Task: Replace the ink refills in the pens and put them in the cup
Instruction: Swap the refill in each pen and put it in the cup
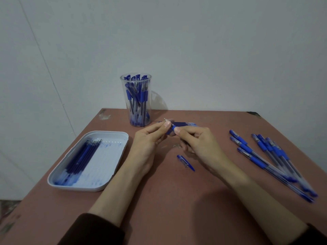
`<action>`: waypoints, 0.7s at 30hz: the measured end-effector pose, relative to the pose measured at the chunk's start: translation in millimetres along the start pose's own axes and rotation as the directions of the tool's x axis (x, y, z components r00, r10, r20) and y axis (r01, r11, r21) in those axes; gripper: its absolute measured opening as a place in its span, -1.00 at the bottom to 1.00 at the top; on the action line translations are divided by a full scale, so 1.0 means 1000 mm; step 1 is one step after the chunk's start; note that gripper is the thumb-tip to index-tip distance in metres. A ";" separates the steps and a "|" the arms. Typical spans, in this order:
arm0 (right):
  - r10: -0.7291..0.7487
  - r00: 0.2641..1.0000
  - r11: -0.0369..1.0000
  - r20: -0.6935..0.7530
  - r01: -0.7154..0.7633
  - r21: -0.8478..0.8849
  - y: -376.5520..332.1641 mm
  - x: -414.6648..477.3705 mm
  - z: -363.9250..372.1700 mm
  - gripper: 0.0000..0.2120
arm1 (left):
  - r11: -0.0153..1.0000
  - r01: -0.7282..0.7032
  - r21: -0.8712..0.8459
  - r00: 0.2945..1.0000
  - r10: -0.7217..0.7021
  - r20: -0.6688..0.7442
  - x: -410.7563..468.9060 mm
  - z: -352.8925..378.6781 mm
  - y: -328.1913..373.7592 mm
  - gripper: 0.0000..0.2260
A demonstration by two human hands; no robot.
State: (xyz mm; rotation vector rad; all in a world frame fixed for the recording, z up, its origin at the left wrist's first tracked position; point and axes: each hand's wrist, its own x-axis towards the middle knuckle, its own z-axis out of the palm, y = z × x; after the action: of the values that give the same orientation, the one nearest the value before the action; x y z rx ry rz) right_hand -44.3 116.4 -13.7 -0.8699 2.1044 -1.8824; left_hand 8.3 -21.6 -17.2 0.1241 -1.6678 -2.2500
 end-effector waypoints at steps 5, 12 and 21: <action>-0.154 0.985 0.976 -0.080 0.139 -0.169 0.006 0.000 0.005 -0.88 | 1.000 -0.003 0.019 0.997 0.005 -0.080 0.002 -0.002 -0.001 -0.79; -0.193 0.970 0.960 -0.147 0.156 -0.233 0.012 0.004 0.005 -0.88 | 0.980 0.011 -0.196 1.000 -0.009 0.014 0.005 0.002 0.000 -0.78; -0.150 0.967 0.971 -0.208 0.104 -0.217 0.015 0.008 -0.006 -0.89 | 0.982 -0.008 -0.187 1.000 0.010 0.009 0.006 -0.002 0.001 -0.68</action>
State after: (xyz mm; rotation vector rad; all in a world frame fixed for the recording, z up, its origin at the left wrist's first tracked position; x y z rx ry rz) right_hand -58.2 117.1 -24.8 -0.8917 2.4680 -1.9313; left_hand 3.6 -25.5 -16.5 0.0601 -1.4493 -2.3896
